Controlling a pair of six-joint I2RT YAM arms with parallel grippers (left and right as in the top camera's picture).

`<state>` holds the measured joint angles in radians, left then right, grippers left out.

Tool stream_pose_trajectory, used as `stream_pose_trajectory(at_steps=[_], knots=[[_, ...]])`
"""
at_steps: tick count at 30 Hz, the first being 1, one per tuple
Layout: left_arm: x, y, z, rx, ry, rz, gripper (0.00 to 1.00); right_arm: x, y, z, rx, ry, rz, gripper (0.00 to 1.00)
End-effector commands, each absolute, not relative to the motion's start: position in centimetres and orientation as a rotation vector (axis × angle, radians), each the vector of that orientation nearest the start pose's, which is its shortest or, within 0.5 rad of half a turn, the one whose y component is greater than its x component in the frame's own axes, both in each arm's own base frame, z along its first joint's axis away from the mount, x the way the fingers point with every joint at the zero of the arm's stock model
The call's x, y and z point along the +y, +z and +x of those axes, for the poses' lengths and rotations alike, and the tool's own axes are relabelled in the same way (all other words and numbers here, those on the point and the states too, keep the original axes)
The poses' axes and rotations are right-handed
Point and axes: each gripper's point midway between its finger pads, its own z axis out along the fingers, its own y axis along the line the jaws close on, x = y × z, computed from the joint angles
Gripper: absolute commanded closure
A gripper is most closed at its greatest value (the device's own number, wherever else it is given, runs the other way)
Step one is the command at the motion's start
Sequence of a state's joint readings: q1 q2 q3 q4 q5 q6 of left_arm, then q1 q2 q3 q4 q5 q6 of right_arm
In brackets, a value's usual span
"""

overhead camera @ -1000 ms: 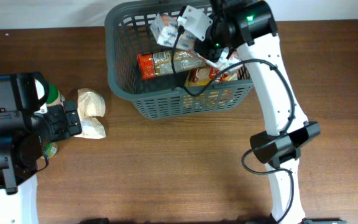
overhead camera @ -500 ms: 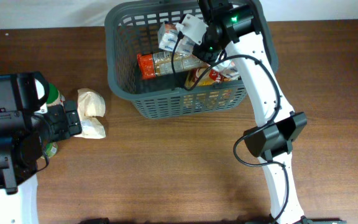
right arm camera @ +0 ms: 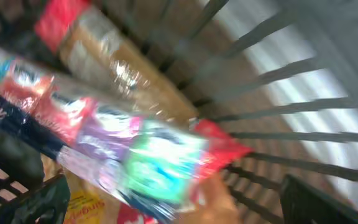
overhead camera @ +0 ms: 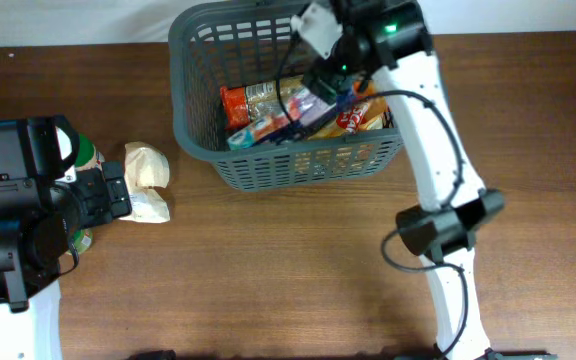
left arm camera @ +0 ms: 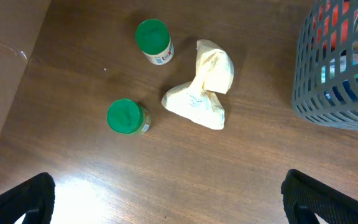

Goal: Pack container
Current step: 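Lift the biscuit stack into the basket and release it, then retract the right gripper away from the basket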

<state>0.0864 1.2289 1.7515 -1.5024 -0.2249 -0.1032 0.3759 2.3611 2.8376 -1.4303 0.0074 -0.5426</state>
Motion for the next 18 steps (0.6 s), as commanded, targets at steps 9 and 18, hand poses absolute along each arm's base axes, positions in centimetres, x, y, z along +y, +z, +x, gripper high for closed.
stream_pose_trajectory(at_steps=[9,18], knots=[[6.1,33.8,24.5,2.505,0.276,-0.355,0.01,-0.3,46.4,44.8,2.075,-0.153,-0.133,0.01],[6.9,34.0,24.3,2.498,0.334,-0.363,0.01,-14.9,37.5,43.4,2.325,0.086,0.465,0.01]])
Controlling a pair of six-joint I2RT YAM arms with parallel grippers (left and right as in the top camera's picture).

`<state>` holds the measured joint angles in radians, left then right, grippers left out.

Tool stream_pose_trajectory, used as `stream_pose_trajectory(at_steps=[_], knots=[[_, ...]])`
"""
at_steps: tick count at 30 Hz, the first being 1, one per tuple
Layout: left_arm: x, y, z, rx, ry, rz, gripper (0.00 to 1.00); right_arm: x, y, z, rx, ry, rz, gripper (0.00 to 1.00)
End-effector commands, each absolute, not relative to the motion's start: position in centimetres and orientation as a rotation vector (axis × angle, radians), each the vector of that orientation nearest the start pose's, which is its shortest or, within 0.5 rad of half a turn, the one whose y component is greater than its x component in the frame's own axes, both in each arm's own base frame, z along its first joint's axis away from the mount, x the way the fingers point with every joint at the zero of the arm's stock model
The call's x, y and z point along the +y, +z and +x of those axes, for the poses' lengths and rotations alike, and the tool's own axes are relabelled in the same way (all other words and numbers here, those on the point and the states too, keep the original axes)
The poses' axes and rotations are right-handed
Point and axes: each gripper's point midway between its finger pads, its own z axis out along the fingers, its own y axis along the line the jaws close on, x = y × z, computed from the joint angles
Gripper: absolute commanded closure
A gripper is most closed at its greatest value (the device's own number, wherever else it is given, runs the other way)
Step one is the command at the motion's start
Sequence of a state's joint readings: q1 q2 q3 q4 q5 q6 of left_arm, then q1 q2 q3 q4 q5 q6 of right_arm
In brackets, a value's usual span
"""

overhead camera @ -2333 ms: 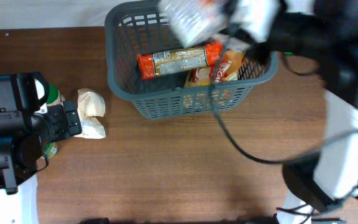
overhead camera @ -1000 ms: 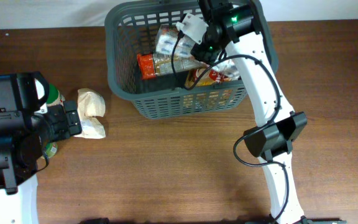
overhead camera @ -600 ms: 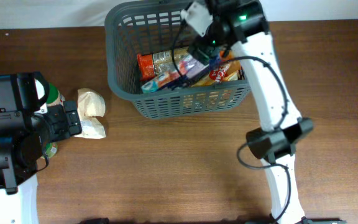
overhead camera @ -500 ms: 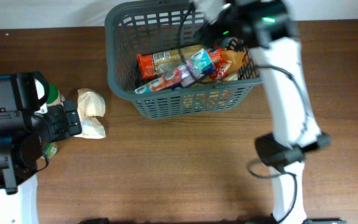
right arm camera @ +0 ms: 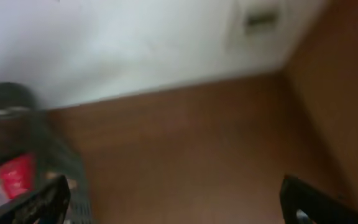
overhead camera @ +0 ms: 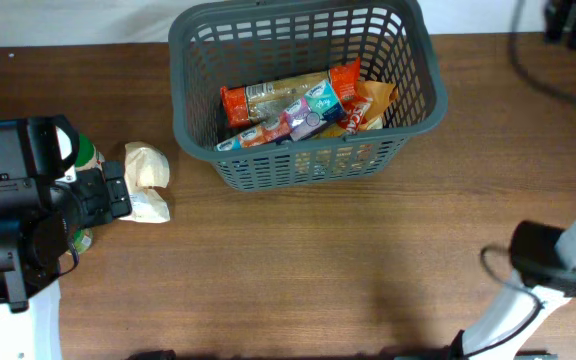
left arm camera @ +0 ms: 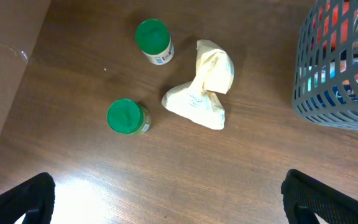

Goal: Pack container
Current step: 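Retract the right gripper away from the basket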

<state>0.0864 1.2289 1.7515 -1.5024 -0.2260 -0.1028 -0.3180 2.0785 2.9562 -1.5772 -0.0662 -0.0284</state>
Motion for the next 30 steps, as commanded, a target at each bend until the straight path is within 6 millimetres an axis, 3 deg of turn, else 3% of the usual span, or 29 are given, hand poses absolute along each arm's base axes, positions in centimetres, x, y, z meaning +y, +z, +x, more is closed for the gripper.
stream_pose_trajectory(at_steps=[1,3,9,13,18,23,28,30], knots=[[7.0,34.0,24.3,2.497,0.345,-0.366,0.01,-15.4,36.8,43.3,2.342,0.095,0.485,0.01],[7.3,34.1,24.2,2.493,0.367,-0.372,0.01,-17.2,33.9,43.1,2.416,0.108,0.560,0.01],[7.3,34.1,24.2,2.493,0.367,-0.372,0.01,-18.0,29.9,43.3,2.525,0.143,0.625,0.01],[7.0,34.4,25.0,2.463,0.332,-0.366,0.01,-18.0,29.2,43.6,2.539,0.149,0.627,0.01],[5.0,34.5,26.0,2.455,0.181,-0.317,0.01,-18.0,29.1,43.6,2.541,0.150,0.628,0.01],[5.1,35.0,27.3,2.408,0.173,-0.315,0.01,-18.0,29.1,43.6,2.541,0.149,0.628,0.01],[7.9,34.3,28.5,2.418,0.370,-0.382,0.02,-18.0,29.1,43.6,2.541,0.149,0.627,0.01],[8.6,33.2,30.0,2.442,0.394,-0.399,0.01,-18.0,29.1,43.6,2.541,0.149,0.628,0.01]])
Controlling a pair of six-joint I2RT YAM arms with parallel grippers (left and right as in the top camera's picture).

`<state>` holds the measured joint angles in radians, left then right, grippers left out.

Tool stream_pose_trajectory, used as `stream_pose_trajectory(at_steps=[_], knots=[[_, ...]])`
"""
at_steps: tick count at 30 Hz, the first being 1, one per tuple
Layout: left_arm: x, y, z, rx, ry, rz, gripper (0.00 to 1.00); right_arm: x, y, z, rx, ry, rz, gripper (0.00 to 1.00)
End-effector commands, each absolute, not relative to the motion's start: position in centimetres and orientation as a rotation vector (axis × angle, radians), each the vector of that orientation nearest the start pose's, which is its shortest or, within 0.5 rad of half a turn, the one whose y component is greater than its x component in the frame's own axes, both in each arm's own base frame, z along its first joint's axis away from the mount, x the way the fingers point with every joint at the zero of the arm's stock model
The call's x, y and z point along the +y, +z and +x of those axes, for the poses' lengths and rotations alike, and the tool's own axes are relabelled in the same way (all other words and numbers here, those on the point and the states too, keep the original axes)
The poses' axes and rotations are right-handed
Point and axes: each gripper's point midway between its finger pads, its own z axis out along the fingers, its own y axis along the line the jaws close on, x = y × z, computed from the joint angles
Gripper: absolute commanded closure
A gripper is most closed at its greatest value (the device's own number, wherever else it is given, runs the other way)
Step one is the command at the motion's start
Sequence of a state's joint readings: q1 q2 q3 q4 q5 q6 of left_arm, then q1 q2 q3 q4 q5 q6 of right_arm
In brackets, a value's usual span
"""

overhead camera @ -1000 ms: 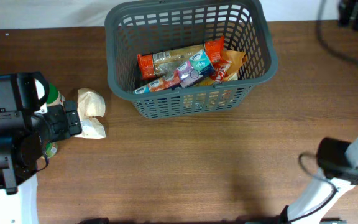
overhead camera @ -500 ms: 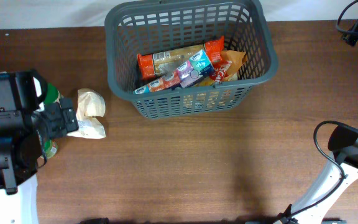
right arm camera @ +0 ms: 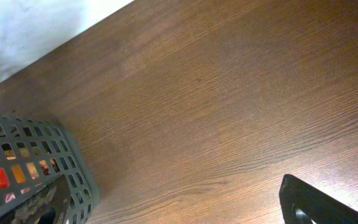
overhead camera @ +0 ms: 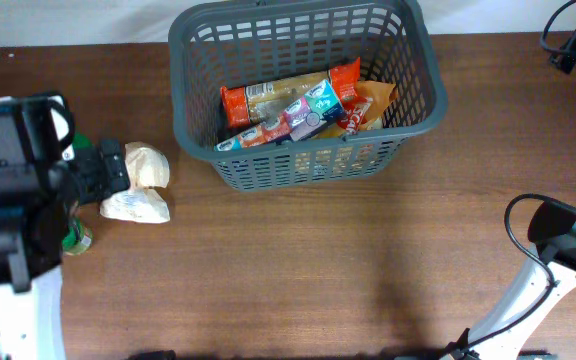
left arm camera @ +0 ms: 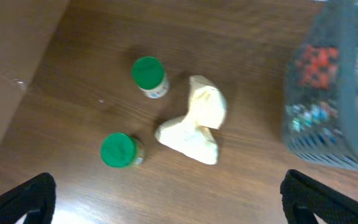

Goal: Pack container
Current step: 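Retract the right gripper away from the basket, then grasp the crumpled cream paper bag with the left gripper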

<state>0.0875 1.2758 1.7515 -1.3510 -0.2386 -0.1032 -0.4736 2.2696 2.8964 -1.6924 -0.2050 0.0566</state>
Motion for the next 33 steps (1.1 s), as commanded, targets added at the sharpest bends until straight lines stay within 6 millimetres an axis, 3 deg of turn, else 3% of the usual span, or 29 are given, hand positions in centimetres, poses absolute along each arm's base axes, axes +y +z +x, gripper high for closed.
stream_pose_trajectory(at_steps=[1,4,7,10,12,16,22,29,31,33], knots=[[8.6,32.3,30.8,2.472,0.378,-0.401,0.01,-18.0,29.1,43.6,2.541,0.149,0.627,0.01],[9.0,27.8,33.1,2.621,0.320,-0.418,0.01,-18.1,29.1,43.6,2.541,0.149,0.628,0.01],[8.1,23.1,35.3,2.788,0.214,-0.265,0.01,-18.0,29.1,43.6,2.541,0.149,0.628,0.01],[7.7,17.6,36.2,2.983,0.173,-0.050,0.11,-18.0,29.1,43.6,2.541,0.149,0.628,0.01],[7.8,14.7,36.5,3.071,0.171,0.009,0.23,-18.1,29.1,43.6,2.541,0.149,0.628,0.01],[8.5,10.4,37.5,3.160,0.194,0.036,0.26,-18.1,29.1,43.6,2.541,0.149,0.628,0.01],[10.1,5.2,39.1,3.209,0.312,0.063,0.25,-18.0,29.1,43.6,2.541,0.149,0.627,0.01],[10.3,1.5,40.5,3.213,0.306,0.106,0.27,-18.0,29.1,43.6,2.541,0.149,0.628,0.01],[10.2,1.1,40.5,3.218,0.294,0.120,0.35,-18.0,29.1,43.6,2.541,0.149,0.628,0.01],[9.9,0.8,40.5,3.224,0.258,0.131,0.51,-18.0,29.1,43.6,2.541,0.149,0.627,0.01]])
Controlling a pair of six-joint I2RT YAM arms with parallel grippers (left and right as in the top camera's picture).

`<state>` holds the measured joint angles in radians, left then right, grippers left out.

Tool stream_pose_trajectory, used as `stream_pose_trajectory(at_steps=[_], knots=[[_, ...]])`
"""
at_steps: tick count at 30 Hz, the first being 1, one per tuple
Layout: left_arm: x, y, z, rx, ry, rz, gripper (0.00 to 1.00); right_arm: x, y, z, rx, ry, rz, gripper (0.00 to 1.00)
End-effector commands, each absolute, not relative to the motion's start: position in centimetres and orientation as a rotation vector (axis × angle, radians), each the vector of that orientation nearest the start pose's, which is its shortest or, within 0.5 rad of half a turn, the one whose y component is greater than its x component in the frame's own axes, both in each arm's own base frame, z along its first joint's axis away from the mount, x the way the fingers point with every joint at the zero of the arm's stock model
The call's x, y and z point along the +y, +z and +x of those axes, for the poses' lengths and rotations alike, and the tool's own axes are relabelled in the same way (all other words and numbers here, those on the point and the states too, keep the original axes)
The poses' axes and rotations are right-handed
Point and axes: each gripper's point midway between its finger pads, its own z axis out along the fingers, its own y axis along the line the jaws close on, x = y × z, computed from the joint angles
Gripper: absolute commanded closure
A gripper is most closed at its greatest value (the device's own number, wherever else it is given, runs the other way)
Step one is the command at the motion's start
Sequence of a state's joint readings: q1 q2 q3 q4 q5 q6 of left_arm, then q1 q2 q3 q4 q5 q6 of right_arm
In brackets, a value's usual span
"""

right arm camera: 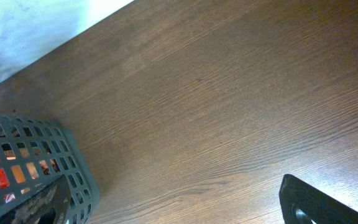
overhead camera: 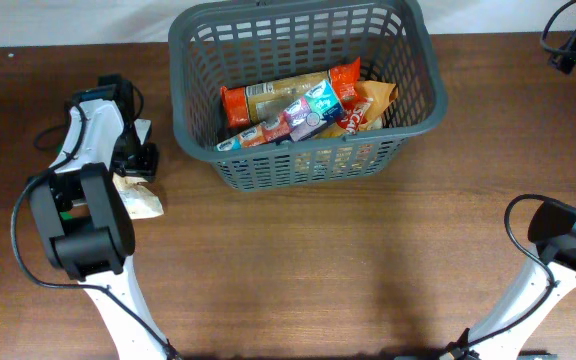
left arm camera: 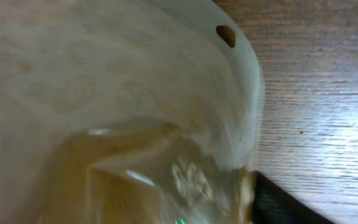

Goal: Pack container
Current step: 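Grasp the crumpled cream paper bag with the left gripper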

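A grey mesh basket (overhead camera: 200, 140) stands at the back middle of the table and holds several snack packets (overhead camera: 298, 105). Left of it lies a crumpled cream bag (overhead camera: 138, 203). My left gripper (overhead camera: 128, 160) is down on that bag. The bag (left arm camera: 104, 93) fills the left wrist view. One dark finger (left arm camera: 288, 205) touches the bag's right side and the other is hidden, so the grip cannot be told. My right gripper hangs open and empty at the far right back corner. In its wrist view a corner of the basket (right arm camera: 17, 155) shows at the lower left.
The left arm's base and links (overhead camera: 78, 225) stand over the table's left side. The right arm's base (overhead camera: 563, 245) and cable sit at the right. Bare brown wood (overhead camera: 368, 270) lies in front of the basket.
My left gripper was high above the two green-capped jars and the cream bag; now it is down on the bag, which fills its view. The jars no longer show. The right arm has not moved.
My right gripper was inside the basket over a long colourful packet. Then it was out past the table's right back corner with the packet lying in the basket, and it stays there. My left gripper hovered high over the jars and bag, and now is on the bag.
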<state>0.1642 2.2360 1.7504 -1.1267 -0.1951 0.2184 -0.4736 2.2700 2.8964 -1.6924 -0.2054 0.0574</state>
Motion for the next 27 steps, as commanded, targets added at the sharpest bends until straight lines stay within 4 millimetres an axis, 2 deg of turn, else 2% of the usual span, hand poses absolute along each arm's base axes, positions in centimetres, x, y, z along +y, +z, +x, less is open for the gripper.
stream_pose_trajectory(at_steps=[1,5,7,10,13,16,18,19,21,22,23,24,25,27], knots=[[9.8,0.6,40.6,3.225,0.248,0.130,0.60,-18.1,29.1,43.6,2.541,0.149,0.628,0.01],[9.3,0.0,40.7,3.229,0.198,0.129,0.97,-18.0,29.1,43.6,2.541,0.149,0.628,0.01],[8.8,0.1,40.3,3.243,0.160,0.130,0.98,-18.1,29.1,43.6,2.541,0.149,0.628,0.01],[7.8,1.4,39.9,3.272,0.093,0.127,0.98,-18.1,29.1,43.6,2.541,0.149,0.628,0.01],[7.6,4.5,40.3,3.277,0.072,0.131,0.99,-18.0,29.1,43.6,2.541,0.149,0.628,0.01],[7.7,10.1,41.6,3.219,0.083,0.120,0.99,-18.1,29.1,43.6,2.541,0.149,0.628,0.01],[7.6,14.9,43.0,3.117,0.099,0.122,0.98,-18.1,29.1,43.6,2.541,0.149,0.628,0.01],[7.4,16.4,43.5,3.078,0.103,0.123,0.99,-18.1,29.1,43.6,2.541,0.149,0.628,0.01],[7.0,20.9,44.7,2.948,0.135,0.132,0.98,-18.0,29.1,43.6,2.541,0.149,0.627,0.01],[6.3,25.0,45.9,2.799,0.142,0.143,0.99,-18.1,29.1,43.6,2.540,0.149,0.628,0.01],[5.7,27.2,46.3,2.721,0.147,0.157,0.98,-18.1,29.1,43.6,2.541,0.149,0.628,0.01],[4.8,30.2,46.7,2.615,0.165,0.194,0.99,-18.0,29.1,43.6,2.541,0.149,0.628,0.01],[4.2,31.9,46.8,2.554,0.176,0.226,0.98,-18.0,29.1,43.6,2.541,0.149,0.627,0.01],[1.9,36.7,46.9,2.367,0.210,0.341,0.98,-18.1,29.1,43.6,2.541,0.149,0.628,0.01]])
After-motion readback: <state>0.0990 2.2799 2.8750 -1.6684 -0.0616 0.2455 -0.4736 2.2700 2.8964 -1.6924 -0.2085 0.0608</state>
